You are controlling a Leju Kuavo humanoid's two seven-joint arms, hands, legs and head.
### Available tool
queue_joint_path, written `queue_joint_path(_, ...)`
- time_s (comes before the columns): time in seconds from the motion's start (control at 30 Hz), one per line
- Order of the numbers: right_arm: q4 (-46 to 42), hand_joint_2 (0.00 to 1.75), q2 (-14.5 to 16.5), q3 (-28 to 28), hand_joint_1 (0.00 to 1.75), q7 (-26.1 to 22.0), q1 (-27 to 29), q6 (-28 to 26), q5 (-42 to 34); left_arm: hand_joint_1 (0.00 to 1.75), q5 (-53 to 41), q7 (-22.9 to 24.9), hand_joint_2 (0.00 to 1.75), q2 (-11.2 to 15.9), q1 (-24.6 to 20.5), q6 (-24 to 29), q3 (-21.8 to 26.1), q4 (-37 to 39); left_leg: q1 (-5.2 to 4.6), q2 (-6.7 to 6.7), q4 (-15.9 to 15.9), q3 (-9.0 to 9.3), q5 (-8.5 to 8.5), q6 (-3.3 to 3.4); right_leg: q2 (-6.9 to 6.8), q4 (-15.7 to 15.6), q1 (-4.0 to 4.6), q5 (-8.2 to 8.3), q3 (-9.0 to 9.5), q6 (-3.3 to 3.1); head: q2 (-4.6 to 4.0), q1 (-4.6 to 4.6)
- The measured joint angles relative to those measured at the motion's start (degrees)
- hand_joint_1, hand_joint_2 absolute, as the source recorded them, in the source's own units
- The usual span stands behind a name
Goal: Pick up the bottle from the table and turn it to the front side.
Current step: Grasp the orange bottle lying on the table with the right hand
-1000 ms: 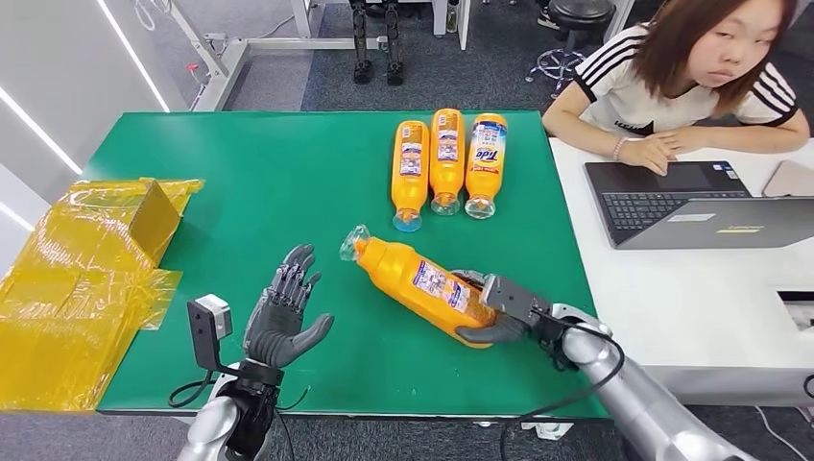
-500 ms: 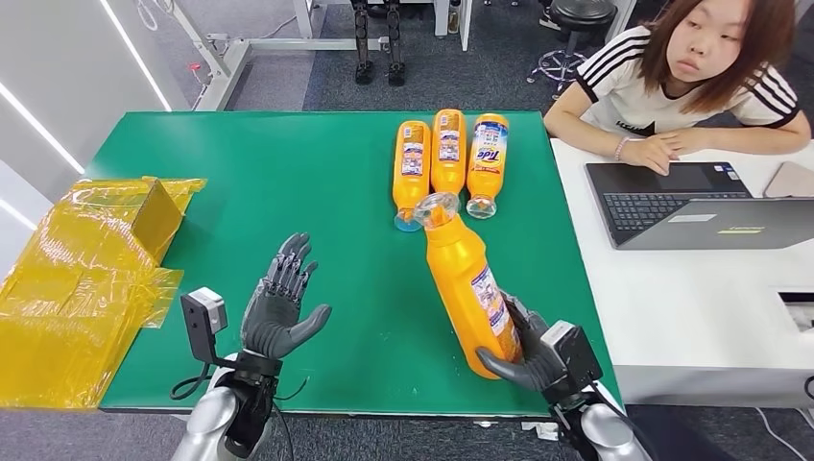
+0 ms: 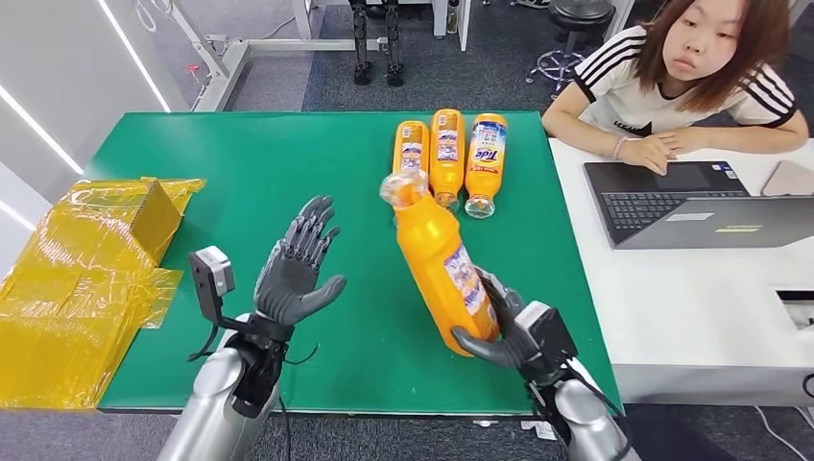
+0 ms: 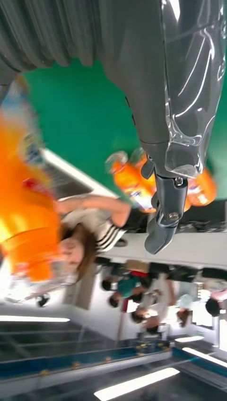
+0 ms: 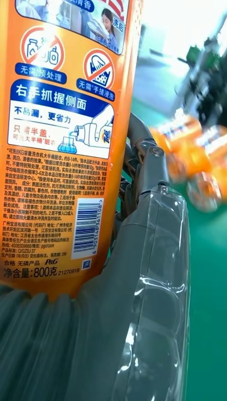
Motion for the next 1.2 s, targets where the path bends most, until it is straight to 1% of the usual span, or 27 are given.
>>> queue_joint_path(0.07, 1.93, 1.75, 1.86, 1.73, 1.75, 0.27, -3.31, -0.06, 0.91, 0.0, 1.43, 1.28, 1.75, -0.28, -2.56, -1.1, -0.76, 0.47, 0.01, 0.03, 0.0, 0.04, 0.04, -0.03, 0.04, 0.02, 0.0, 0.04, 0.0, -0.02, 0.0, -0.01)
queue_joint_path(0.17, 4.02, 1.75, 3.63, 3.35, 1.75, 0.45, -6.33, -0.15, 1.29, 0.0, 2.22, 1.95, 1.75, -0.44, -4.41, -1.72, -1.3, 1.02, 0.02, 0.01, 0.0, 0.05, 0.07, -0.04, 0.01, 0.03, 0.01, 0.04, 0.0, -0.03, 0.0, 0.0)
queue_joint_path(0.27, 5.51, 1.75, 4.35, 4.17, 1.75, 0.47, -7.89, -0.16, 1.38, 0.0, 2.59, 2.21, 1.75, -0.42, -5.17, -2.12, -1.64, 1.52, 0.01, 0.01, 0.0, 0.01, 0.07, -0.05, 0.02, 0.03, 0.01, 0.04, 0.0, -0.03, 0.0, 0.01)
queue_joint_path(0.37, 7.17, 1.75, 4.94, 5.16, 1.75, 0.7, -9.47, -0.15, 1.8, 0.0, 3.63, 3.32, 1.75, -0.37, -6.12, -3.62, -2.22, 2.06, 0.0, 0.01, 0.0, -0.03, 0.06, -0.04, 0.02, 0.02, 0.0, 0.04, -0.03, -0.02, 0.0, 0.01)
queue_joint_path(0.63, 12.53, 1.75, 7.35, 8.65, 1.75, 1.35, -15.78, 0.27, 1.33, 0.0, 7.59, 5.31, 1.75, -0.36, -10.32, -6.3, -3.15, 4.46, 0.01, 0.01, 0.01, -0.01, 0.08, -0.05, 0.02, 0.03, 0.0, 0.08, -0.03, -0.03, 0.0, 0.01)
queue_joint_path(0.8, 14.31, 1.75, 8.39, 10.46, 1.75, 2.62, -17.29, -0.1, 2.41, 0.0, 6.96, 6.53, 1.75, -0.41, -11.79, -6.82, -3.4, 6.03, 0.01, 0.0, 0.0, -0.02, 0.08, -0.05, 0.01, 0.03, 0.01, 0.08, -0.04, -0.04, 0.0, 0.0)
queue_joint_path(0.97, 15.56, 1.75, 8.45, 11.34, 1.75, 3.05, -17.9, -1.01, 3.22, 0.0, 6.02, 7.09, 1.75, -0.32, -13.2, -8.05, -3.4, 8.31, 0.01, 0.01, 0.01, -0.02, 0.07, -0.05, 0.02, 0.02, 0.0, 0.08, -0.04, -0.04, 0.0, 0.01)
queue_joint_path(1.0, 15.78, 1.75, 8.45, 11.41, 1.75, 3.05, -17.98, -1.13, 3.36, 0.03, 5.84, 7.13, 1.75, -0.32, -13.46, -8.35, -3.4, 8.79, 0.01, 0.0, 0.01, -0.02, 0.07, -0.05, 0.02, 0.02, 0.0, 0.08, -0.04, -0.04, 0.0, 0.01)
queue_joint_path(1.03, 15.99, 1.75, 8.45, 11.45, 1.74, 3.04, -18.03, -1.23, 3.53, 0.18, 5.6, 7.18, 1.75, -0.32, -13.71, -8.65, -3.4, 9.27, 0.0, 0.0, 0.01, -0.02, 0.07, -0.05, 0.02, 0.01, 0.0, 0.08, -0.04, -0.04, 0.0, 0.01)
queue_joint_path(1.13, 16.63, 1.75, 8.45, 11.61, 1.72, 2.93, -18.12, -1.43, 4.03, 1.46, 4.96, 7.56, 1.75, -0.38, -14.6, -9.25, -3.41, 10.84, 0.0, 0.0, 0.01, -0.02, 0.07, -0.05, 0.02, 0.01, 0.0, 0.08, -0.04, -0.04, 0.0, 0.01)
queue_joint_path(1.17, 16.83, 1.75, 8.46, 11.72, 1.71, 2.88, -18.15, -1.51, 4.15, 1.75, 4.8, 7.73, 1.75, -0.42, -14.92, -9.3, -3.42, 11.43, 0.0, 0.0, 0.01, -0.02, 0.07, -0.05, 0.02, 0.01, 0.0, 0.08, -0.04, -0.04, 0.0, 0.0)
queue_joint_path(1.2, 17.02, 1.75, 8.47, 11.82, 1.7, 2.82, -18.19, -1.64, 4.28, 1.75, 4.64, 7.81, 1.75, -0.49, -15.24, -9.3, -3.44, 12.04, 0.0, 0.0, 0.02, -0.02, 0.07, -0.05, 0.02, 0.02, 0.0, 0.08, -0.04, -0.04, 0.0, 0.01)
